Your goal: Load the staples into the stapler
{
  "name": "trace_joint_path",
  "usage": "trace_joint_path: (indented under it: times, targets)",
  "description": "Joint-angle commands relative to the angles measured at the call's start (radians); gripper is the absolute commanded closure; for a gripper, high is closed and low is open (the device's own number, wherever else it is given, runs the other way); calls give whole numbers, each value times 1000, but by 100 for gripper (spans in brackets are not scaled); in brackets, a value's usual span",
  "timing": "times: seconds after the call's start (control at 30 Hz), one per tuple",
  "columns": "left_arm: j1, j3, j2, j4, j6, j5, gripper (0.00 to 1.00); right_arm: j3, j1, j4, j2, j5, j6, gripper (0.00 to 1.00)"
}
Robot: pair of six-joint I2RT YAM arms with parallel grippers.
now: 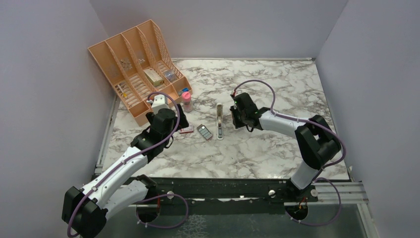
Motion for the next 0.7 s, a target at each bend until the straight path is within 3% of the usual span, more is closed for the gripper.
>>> trace_joint_path:
  times: [0.0, 0.67]
  targets:
    - [6, 2, -8, 17, 3, 13, 1, -34, -7, -46, -19, -18, 10, 79]
    - [4, 9, -19, 16, 2, 14, 1, 96, -7, -93, -103, -25, 35, 55]
